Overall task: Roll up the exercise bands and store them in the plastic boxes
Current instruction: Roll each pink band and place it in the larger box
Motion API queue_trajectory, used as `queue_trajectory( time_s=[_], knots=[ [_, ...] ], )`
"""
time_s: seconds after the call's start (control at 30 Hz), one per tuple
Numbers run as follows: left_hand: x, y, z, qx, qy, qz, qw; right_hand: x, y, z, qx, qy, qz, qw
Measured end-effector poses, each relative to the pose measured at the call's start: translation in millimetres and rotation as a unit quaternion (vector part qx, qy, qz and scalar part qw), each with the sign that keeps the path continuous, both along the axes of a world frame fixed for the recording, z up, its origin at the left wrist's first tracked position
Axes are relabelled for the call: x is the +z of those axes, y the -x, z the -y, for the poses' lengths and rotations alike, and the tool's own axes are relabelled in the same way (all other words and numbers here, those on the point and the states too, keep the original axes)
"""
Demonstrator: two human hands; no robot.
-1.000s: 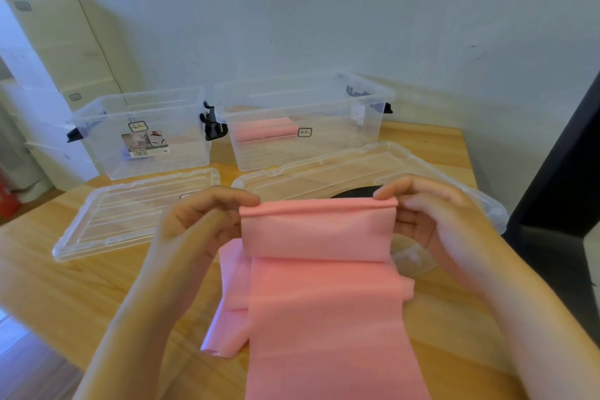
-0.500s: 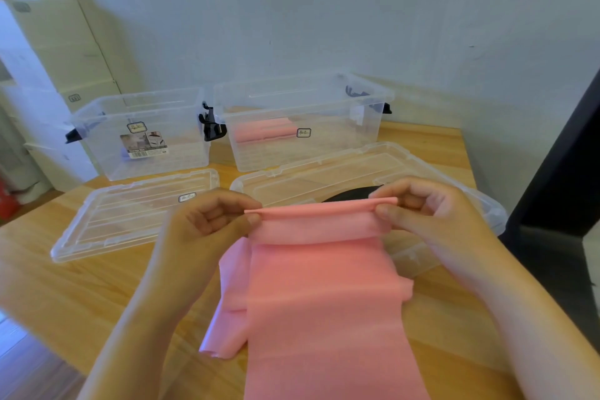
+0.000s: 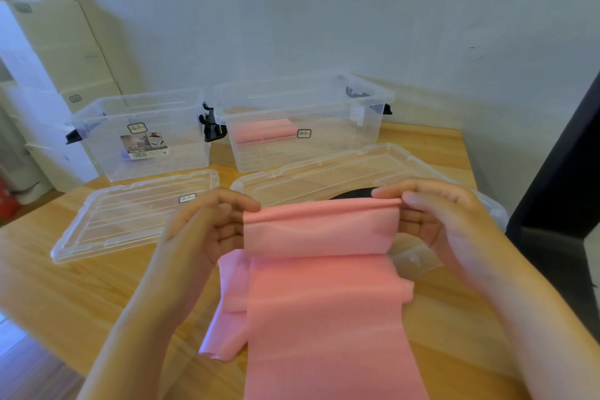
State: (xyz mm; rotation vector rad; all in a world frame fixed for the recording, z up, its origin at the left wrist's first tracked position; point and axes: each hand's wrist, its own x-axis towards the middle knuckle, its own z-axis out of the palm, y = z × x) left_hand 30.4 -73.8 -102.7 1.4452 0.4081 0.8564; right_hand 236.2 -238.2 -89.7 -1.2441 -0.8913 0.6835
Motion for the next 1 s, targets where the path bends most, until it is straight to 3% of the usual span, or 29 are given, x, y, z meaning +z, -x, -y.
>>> queue_trajectory(
  time_s=[0.17, 0.43, 0.73, 0.87, 1.0],
  knots=[
    [-2.5, -1.4, 1.7, 0.041, -0.072, -0.046, 0.996, -0.4, 2.0, 1.7, -0.020, 0.013, 0.047, 0.999],
    [-3.2, -2.0, 1.1, 0.045, -0.074, -0.054, 0.995, 0.0, 6.3, -2.6, -0.044, 0.019, 0.072, 0.996],
    [-4.4, 1.0, 0.2, -0.018, -0.027, -0.049, 0.998, -0.8, 3.0, -1.2, -0.030, -0.009, 0.051, 0.998],
    [-5.4, 0.7, -0.7, -0.003, -0.035, -0.043, 0.998, -0.2, 2.0, 1.5, 0.002, -0.002, 0.041, 0.999],
    [-6.6, -2.1, -0.8, 0.021, -0.044, -0.063, 0.997, -4.6, 1.5, -3.8, -0.035, 0.020, 0.087, 0.995]
  ],
)
